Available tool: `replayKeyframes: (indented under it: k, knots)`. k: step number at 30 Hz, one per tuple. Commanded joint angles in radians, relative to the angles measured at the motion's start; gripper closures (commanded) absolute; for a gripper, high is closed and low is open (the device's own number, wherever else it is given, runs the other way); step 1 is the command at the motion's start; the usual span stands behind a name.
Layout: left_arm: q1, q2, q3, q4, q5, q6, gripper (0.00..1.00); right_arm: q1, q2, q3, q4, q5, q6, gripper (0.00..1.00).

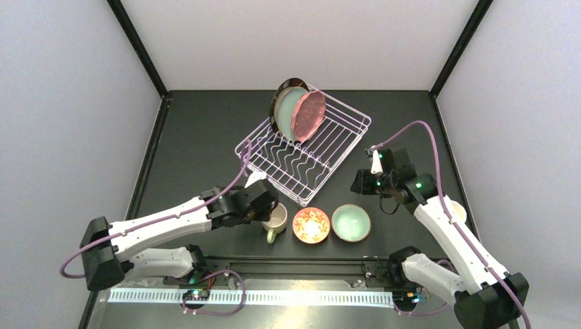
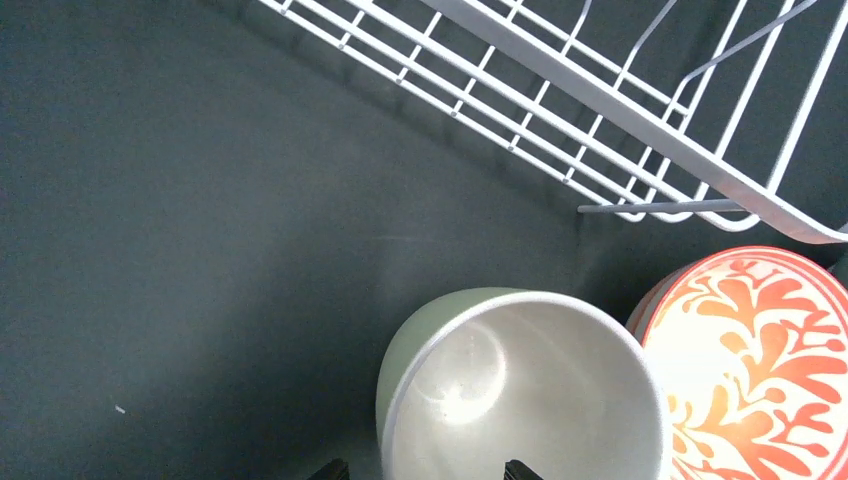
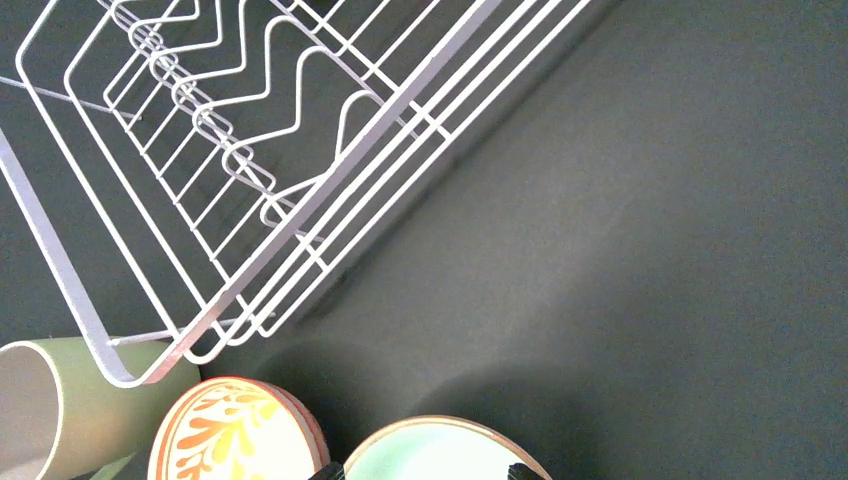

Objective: Load the mixed dishes into the dish rack
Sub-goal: Grab the cup from the corner of the board.

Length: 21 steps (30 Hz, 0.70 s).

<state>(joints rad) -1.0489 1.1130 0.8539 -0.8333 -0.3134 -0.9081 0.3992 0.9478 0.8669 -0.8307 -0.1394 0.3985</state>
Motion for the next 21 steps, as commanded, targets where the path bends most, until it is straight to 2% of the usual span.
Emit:
replayKeyframes:
  k: [1,6,8,11,17,21]
  knots:
    - [-0.005,0.048,-0.005,0.053,-0.011,0.011,0.12,0.007,0.02,0.039,0.017,-0.01,-0.021,0.07]
    - [-0.005,0.067,-0.037,0.079,-0.032,0.005,0.13,0.007,0.035,0.05,0.023,-0.014,-0.024,0.07]
    - [-0.005,0.07,-0.053,0.093,-0.035,0.0,0.17,0.007,0.037,0.053,0.024,-0.016,-0.027,0.07]
    - [-0.005,0.085,-0.079,0.124,-0.029,-0.003,0.32,0.007,0.045,0.055,0.019,-0.014,-0.035,0.07]
    - [-0.005,0.125,-0.105,0.174,-0.034,-0.014,0.53,0.007,0.058,0.064,0.012,-0.019,-0.047,0.07]
    - [-0.005,0.147,-0.097,0.194,-0.046,-0.018,0.82,0.007,0.069,0.086,-0.005,-0.017,-0.064,0.07]
